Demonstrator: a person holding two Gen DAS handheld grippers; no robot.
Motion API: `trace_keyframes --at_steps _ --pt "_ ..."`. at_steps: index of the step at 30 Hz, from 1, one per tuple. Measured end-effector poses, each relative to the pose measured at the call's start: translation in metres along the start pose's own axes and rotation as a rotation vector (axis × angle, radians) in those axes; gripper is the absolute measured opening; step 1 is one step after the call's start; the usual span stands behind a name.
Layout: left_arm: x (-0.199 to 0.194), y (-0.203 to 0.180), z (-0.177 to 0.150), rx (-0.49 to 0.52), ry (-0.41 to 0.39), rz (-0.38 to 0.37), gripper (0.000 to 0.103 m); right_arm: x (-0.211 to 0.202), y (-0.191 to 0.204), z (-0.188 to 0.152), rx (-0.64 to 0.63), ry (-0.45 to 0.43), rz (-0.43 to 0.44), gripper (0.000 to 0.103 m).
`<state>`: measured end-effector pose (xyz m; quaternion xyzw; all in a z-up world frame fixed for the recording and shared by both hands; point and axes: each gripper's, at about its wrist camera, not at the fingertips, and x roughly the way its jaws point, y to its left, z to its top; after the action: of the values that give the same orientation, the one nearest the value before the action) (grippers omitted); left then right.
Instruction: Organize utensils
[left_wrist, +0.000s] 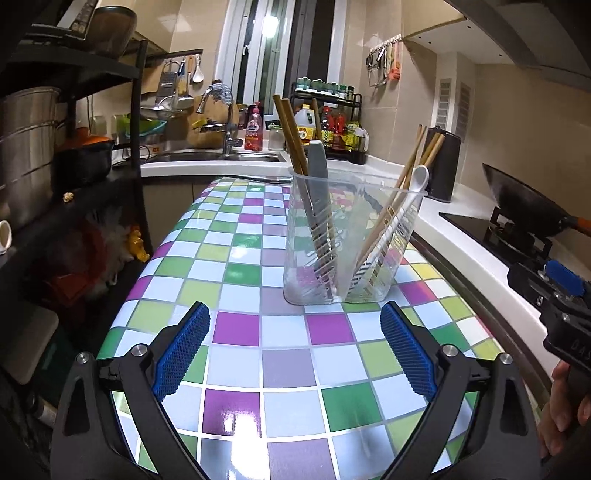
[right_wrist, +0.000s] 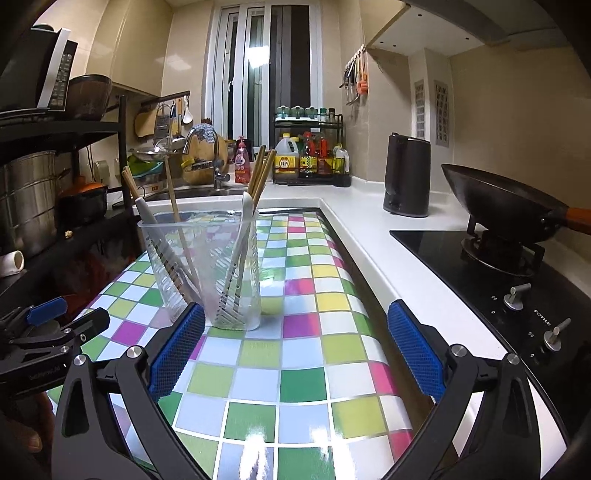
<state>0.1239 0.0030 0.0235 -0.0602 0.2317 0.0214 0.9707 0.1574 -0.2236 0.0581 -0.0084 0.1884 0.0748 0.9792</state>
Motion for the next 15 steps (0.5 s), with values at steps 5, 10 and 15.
trace_keyframes --at_steps 5,10,15 --pt "0.002 0.0005 -0.0005 0.003 0.009 0.005 0.091 -0.0007 0.0025 -0.0014 -0.009 0.0 0.003 0.097" --pt "0.0025 -0.0012 -0.0011 0.005 0.02 0.004 0.091 -0.0003 0.0045 -0.0028 -0.014 0.007 0.008 0.097" --pt "0.0045 -0.0025 -0.0034 0.012 0.04 0.002 0.091 0.0004 0.0066 -0.0041 -0.019 0.014 0.01 0.097"
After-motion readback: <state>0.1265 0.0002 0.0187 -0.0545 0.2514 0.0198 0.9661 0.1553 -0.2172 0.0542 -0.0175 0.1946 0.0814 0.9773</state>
